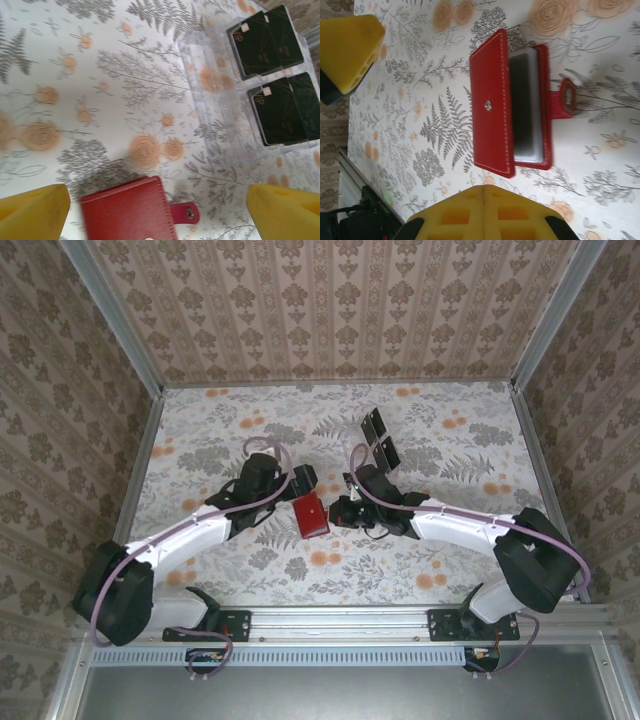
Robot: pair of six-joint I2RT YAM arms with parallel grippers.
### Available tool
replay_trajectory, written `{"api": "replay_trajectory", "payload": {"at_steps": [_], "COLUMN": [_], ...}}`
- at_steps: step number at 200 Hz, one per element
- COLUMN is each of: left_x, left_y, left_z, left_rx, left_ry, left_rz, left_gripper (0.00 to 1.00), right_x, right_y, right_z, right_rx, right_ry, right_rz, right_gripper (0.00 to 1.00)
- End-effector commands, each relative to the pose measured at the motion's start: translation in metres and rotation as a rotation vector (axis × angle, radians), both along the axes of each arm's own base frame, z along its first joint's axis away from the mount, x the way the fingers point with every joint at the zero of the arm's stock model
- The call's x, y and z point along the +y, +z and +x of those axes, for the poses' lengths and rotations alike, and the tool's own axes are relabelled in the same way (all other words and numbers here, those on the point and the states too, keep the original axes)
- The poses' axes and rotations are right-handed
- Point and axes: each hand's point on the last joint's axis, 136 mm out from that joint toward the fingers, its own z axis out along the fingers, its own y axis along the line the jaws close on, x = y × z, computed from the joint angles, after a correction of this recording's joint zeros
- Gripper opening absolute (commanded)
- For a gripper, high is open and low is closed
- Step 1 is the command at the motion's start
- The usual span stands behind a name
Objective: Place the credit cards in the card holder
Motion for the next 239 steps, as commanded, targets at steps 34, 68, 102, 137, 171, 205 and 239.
{"api": "replay_trajectory", "payload": {"at_steps": [34, 68, 102, 137, 171, 205, 239], "left_x": [0.045, 0.060, 0.065, 0.066, 0.061, 0.057, 0.055], "left_y": [-0.023, -0.035, -0.048, -0.060, -0.065, -0.070, -0.078], "left_z": [-0.025, -0.039, -0.052, -0.063, -0.074, -0.082, -0.085], "left_rx": [0.084, 0.116, 0.149, 0.184, 0.198, 0.198, 0.200], "left_ry": [-0.004, -0.010, -0.011, -0.008, -0.013, -0.005, -0.002], "left_rz": [0.208, 0.265, 0.260, 0.251, 0.258, 0.290, 0.315], "left_gripper": [1.00, 1.00, 1.00, 1.00, 1.00, 1.00, 1.00], "right_x": [0.027, 0.037, 0.043, 0.047, 0.050, 0.050, 0.053], "right_y": [-0.002, -0.011, -0.014, -0.008, 0.000, -0.001, -0.004], "right_z": [0.010, 0.018, 0.024, 0.032, 0.045, 0.062, 0.069], "right_rx": [0.000, 0.006, -0.003, -0.034, -0.067, -0.072, -0.070], "right_ry": [0.039, 0.067, 0.092, 0.124, 0.148, 0.157, 0.172], "right_rz": [-0.003, -0.027, -0.054, -0.094, -0.134, -0.159, -0.179], "right_gripper": [0.00, 0.00, 0.00, 0.00, 0.00, 0.00, 0.00]}}
